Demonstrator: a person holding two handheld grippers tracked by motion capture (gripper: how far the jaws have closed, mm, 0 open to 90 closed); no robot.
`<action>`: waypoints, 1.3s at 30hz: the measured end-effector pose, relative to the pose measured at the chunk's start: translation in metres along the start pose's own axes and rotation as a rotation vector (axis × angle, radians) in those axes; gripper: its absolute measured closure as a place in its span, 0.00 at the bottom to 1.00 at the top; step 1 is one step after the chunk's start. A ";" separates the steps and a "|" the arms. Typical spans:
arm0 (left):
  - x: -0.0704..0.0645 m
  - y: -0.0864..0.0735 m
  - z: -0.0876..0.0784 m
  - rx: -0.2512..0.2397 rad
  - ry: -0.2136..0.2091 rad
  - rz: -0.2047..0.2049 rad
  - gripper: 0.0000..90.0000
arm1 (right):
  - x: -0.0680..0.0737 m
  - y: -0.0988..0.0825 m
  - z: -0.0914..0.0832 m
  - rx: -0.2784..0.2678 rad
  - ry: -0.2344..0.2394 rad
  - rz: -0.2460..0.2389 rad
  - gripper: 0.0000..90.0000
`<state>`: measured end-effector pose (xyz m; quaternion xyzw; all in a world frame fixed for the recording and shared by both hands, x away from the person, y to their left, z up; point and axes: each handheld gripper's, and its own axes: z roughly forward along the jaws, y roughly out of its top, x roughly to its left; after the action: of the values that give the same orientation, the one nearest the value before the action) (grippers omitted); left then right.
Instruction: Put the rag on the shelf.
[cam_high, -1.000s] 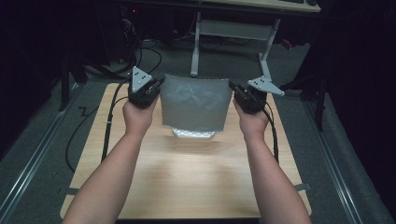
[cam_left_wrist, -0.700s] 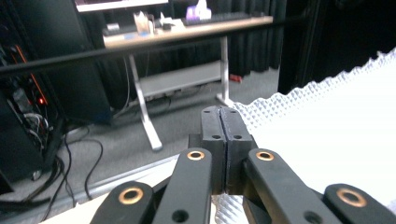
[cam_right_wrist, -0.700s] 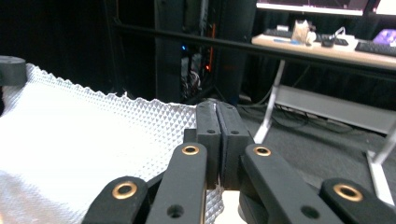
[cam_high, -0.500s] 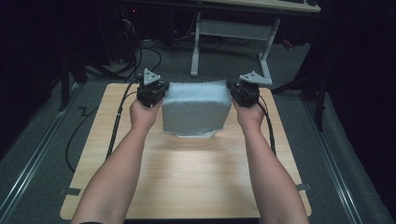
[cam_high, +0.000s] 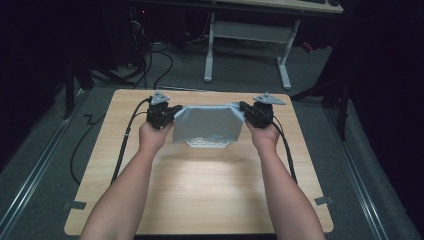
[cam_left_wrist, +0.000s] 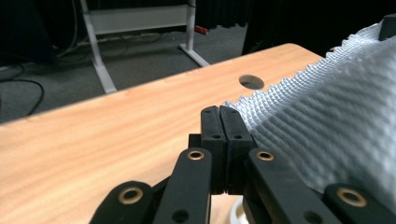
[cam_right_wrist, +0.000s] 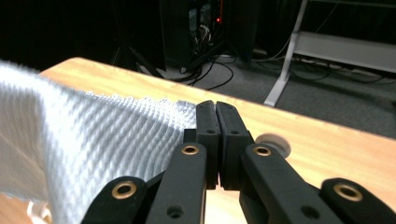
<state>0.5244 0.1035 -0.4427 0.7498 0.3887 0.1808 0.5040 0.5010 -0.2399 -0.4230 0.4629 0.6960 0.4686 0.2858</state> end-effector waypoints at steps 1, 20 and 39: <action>0.000 -0.003 0.001 0.008 -0.007 -0.004 1.00 | 0.001 -0.004 0.000 0.001 0.001 -0.001 0.99; -0.003 -0.041 0.009 0.039 -0.033 -0.036 1.00 | 0.003 -0.041 0.007 0.059 0.010 0.025 0.99; 0.001 -0.043 0.000 0.025 0.010 -0.070 0.85 | 0.001 -0.049 0.007 0.062 -0.006 0.056 0.85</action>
<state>0.5083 0.1123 -0.4810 0.7410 0.4197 0.1619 0.4986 0.4887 -0.2428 -0.4704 0.4921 0.6963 0.4531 0.2601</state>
